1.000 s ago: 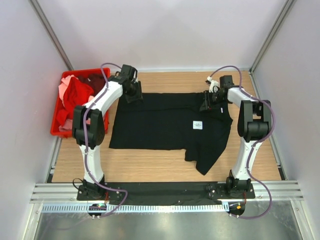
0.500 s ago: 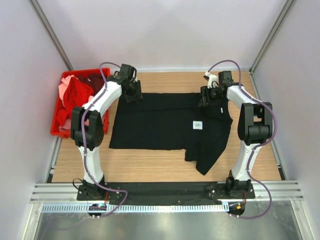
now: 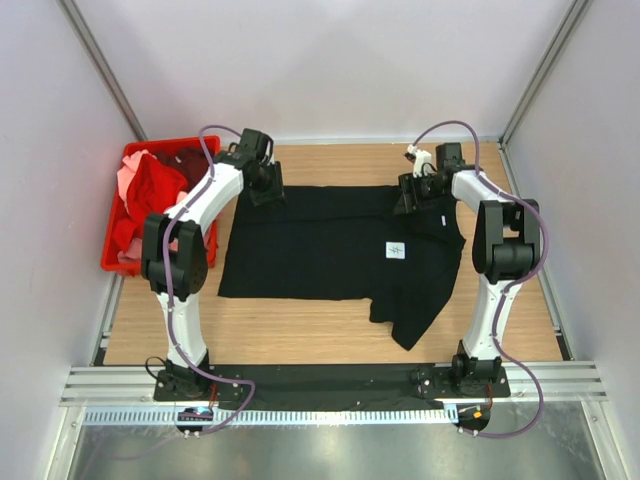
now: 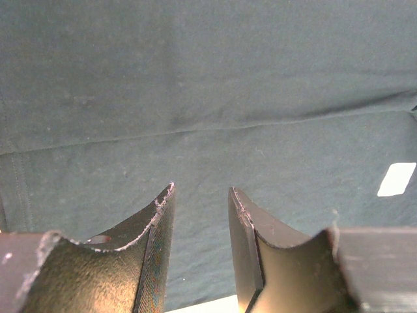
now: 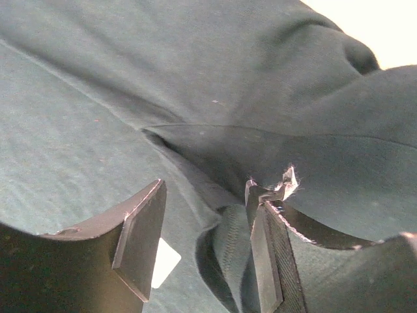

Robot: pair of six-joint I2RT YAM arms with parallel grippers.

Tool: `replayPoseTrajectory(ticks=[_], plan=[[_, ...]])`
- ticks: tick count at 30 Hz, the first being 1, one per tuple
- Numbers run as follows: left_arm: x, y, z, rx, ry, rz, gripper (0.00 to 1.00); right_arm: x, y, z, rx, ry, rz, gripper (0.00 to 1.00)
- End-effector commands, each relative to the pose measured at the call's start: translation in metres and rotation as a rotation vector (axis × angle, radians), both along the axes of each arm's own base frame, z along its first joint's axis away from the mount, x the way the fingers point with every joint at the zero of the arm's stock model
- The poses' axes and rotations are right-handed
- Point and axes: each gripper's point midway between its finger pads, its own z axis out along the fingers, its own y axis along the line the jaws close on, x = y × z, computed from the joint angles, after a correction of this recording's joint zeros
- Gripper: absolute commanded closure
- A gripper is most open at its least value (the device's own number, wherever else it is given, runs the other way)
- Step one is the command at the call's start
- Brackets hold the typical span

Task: Fold and stack the t-shirts
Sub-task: Fold the tshirt

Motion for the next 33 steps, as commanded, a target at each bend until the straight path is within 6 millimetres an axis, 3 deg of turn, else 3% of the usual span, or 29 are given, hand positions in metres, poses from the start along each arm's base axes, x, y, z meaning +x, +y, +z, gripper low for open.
replayPoseTrajectory(ticks=[1, 5, 6, 7, 8, 9, 11, 15, 19, 20, 22, 23, 25, 26, 29, 30, 32, 33], plan=[[0.0, -0.001, 0.022, -0.022, -0.052, -0.011, 0.6, 0.006, 0.015, 0.023, 0.064, -0.065, 0.052, 0.42], [-0.002, -0.003, 0.029, -0.032, -0.066, -0.011, 0.6, -0.022, 0.015, 0.025, 0.058, -0.019, 0.025, 0.47], [-0.004, -0.004, 0.03, -0.038, -0.065, -0.015, 0.6, -0.03, 0.018, 0.043, 0.057, -0.038, 0.014, 0.48], [-0.005, -0.006, 0.034, -0.049, -0.073, -0.012, 0.6, -0.037, 0.021, 0.048, 0.053, -0.041, 0.005, 0.5], [-0.006, -0.007, 0.033, -0.055, -0.073, -0.013, 0.6, -0.053, 0.024, 0.041, 0.042, -0.013, -0.001, 0.51], [-0.009, -0.008, 0.031, -0.059, -0.066, -0.014, 0.6, -0.063, 0.027, 0.05, 0.024, -0.021, -0.009, 0.53], [-0.013, -0.015, 0.031, -0.083, -0.065, -0.019, 0.6, -0.082, 0.027, 0.043, 0.021, 0.023, -0.027, 0.56], [-0.023, -0.029, 0.03, -0.105, -0.057, -0.045, 0.6, -0.085, 0.008, 0.046, -0.037, 0.021, -0.161, 0.59], [-0.039, -0.075, 0.031, -0.219, -0.053, -0.096, 0.61, -0.062, -0.037, 0.052, -0.028, 0.071, -0.473, 0.59], [-0.042, -0.086, 0.032, -0.252, -0.051, -0.111, 0.61, -0.055, -0.064, 0.05, -0.027, 0.09, -0.612, 0.6], [-0.049, -0.121, 0.035, -0.326, -0.055, -0.145, 0.61, -0.047, -0.082, 0.051, -0.035, 0.096, -0.718, 0.59], [-0.051, -0.132, 0.028, -0.343, -0.04, -0.153, 0.61, -0.049, -0.091, 0.039, -0.047, 0.141, -0.745, 0.59], [-0.051, -0.172, 0.028, -0.424, -0.065, -0.179, 0.61, -0.047, -0.102, 0.03, -0.081, 0.186, -0.766, 0.59], [-0.052, -0.172, 0.027, -0.423, -0.063, -0.179, 0.61, -0.048, -0.106, 0.027, -0.087, 0.198, -0.775, 0.59], [-0.039, -0.209, 0.022, -0.514, -0.108, -0.175, 0.61, -0.047, -0.112, 0.02, -0.057, 0.231, -0.807, 0.6], [-0.036, -0.216, 0.006, -0.525, -0.087, -0.158, 0.61, -0.047, -0.113, 0.018, -0.057, 0.236, -0.815, 0.6], [-0.033, -0.231, -0.001, -0.572, -0.068, -0.135, 0.61, -0.048, -0.115, 0.015, -0.069, 0.239, -0.831, 0.6], [-0.033, -0.243, 0.004, -0.592, -0.08, -0.15, 0.61, -0.05, -0.116, 0.012, -0.074, 0.248, -0.838, 0.6]])
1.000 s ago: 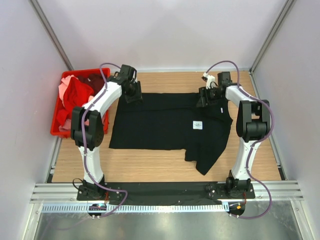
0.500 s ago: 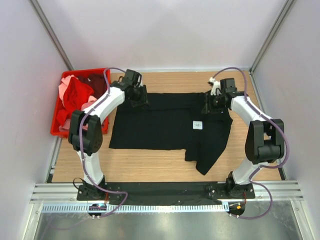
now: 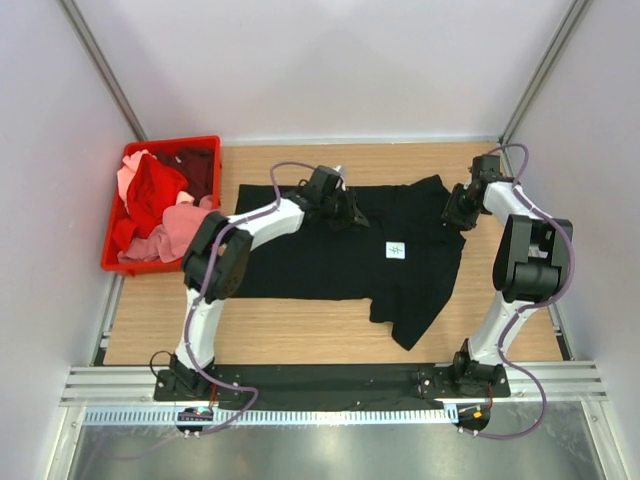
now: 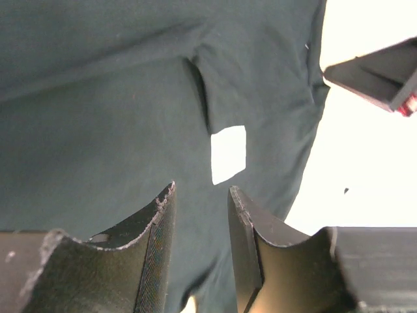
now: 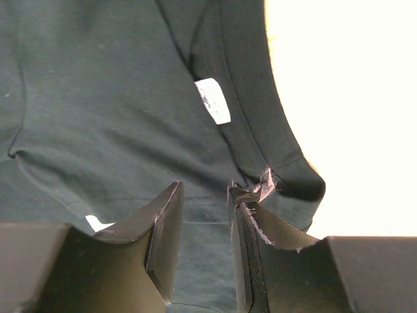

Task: Fold and stack the t-shirts
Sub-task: Fold the tshirt

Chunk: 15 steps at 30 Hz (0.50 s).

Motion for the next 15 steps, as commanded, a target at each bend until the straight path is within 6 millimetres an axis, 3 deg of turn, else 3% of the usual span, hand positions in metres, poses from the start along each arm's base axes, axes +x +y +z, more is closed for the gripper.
replayPoseTrajectory(ticks=[1, 3, 4, 6, 15], plan=[[0.026, -0.042, 0.01, -0.155, -0.044, 0.036, 0.61, 0.005, -0.007, 0.007, -0.013, -0.007, -0.055, 0.6], [0.025, -0.056, 0.009, -0.154, -0.061, 0.024, 0.61, 0.003, -0.01, 0.0, -0.029, 0.013, -0.06, 0.6], [0.028, -0.058, -0.006, -0.13, -0.054, 0.039, 0.61, 0.0, -0.011, -0.005, -0.031, 0.025, -0.063, 0.6], [0.028, -0.067, -0.009, -0.127, -0.059, 0.039, 0.6, -0.002, -0.008, -0.014, -0.02, 0.026, -0.058, 0.6], [0.033, -0.08, -0.031, -0.099, -0.065, 0.055, 0.58, -0.012, -0.014, -0.029, -0.053, 0.046, -0.072, 0.62]])
